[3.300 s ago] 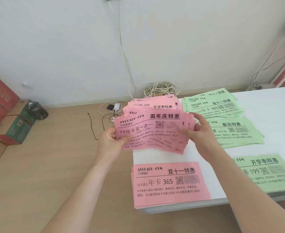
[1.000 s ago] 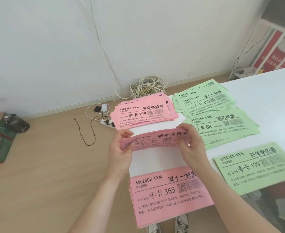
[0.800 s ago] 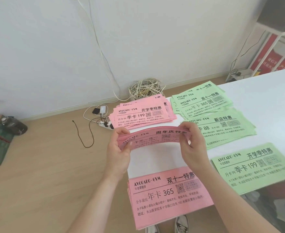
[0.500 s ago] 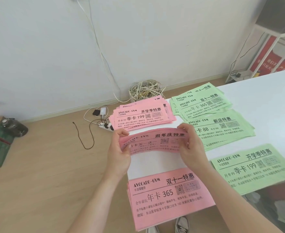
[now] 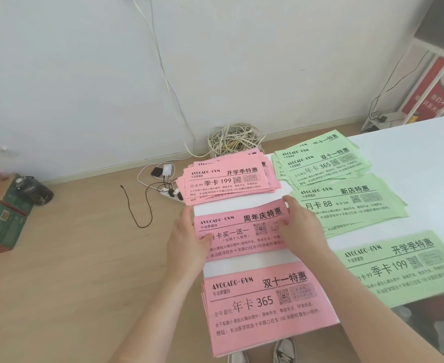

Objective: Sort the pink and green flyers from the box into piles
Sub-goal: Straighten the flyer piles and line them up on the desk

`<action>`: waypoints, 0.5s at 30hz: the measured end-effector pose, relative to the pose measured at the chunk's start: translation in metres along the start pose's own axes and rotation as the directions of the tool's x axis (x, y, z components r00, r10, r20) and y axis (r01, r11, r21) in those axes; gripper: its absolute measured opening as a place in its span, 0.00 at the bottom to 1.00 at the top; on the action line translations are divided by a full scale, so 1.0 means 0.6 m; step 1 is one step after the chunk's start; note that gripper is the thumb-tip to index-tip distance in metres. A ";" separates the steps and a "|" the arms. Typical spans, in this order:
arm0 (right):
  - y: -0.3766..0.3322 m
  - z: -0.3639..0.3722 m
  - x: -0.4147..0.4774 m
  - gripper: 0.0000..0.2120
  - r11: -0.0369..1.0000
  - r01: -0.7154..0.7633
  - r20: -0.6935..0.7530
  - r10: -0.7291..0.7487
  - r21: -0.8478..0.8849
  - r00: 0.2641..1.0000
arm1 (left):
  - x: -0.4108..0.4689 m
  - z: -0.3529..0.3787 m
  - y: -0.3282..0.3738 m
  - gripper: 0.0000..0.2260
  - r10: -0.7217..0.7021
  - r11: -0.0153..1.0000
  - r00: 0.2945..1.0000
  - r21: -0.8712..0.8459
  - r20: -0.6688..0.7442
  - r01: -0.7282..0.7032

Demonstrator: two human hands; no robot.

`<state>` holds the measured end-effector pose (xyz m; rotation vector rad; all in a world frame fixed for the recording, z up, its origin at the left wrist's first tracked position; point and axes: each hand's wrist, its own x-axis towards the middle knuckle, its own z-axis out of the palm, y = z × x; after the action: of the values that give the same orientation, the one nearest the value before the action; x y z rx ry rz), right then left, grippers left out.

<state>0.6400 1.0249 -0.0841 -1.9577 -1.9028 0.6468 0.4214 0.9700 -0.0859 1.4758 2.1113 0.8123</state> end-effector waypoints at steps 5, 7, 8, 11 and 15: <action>0.006 -0.004 0.004 0.24 0.997 -0.004 -0.031 0.002 -0.074 1.000 | -0.003 -0.011 -0.009 0.37 -0.127 0.991 0.971 -0.008 0.203 0.131; 0.007 -0.007 0.005 0.25 0.996 -0.013 -0.023 0.011 -0.085 1.000 | -0.007 -0.016 -0.008 0.42 -0.109 0.994 0.950 0.036 0.293 0.103; 0.007 -0.008 0.005 0.25 0.996 -0.020 -0.019 0.019 -0.087 1.000 | -0.008 -0.017 -0.005 0.43 -0.085 0.995 0.944 0.083 0.318 0.062; 0.007 -0.012 0.002 0.23 0.994 -0.036 -0.003 0.036 -0.099 0.999 | -0.013 -0.021 0.005 0.41 -0.005 0.964 0.937 0.251 0.349 -0.088; 0.003 -0.016 0.001 0.22 0.992 -0.026 0.028 0.030 -0.121 0.999 | -0.011 -0.030 0.008 0.41 0.023 0.918 0.935 0.364 0.353 -0.160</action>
<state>0.6467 1.0263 -0.0767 -2.0630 -1.9779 0.5836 0.4152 0.9609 -0.0691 1.7777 2.0143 0.1383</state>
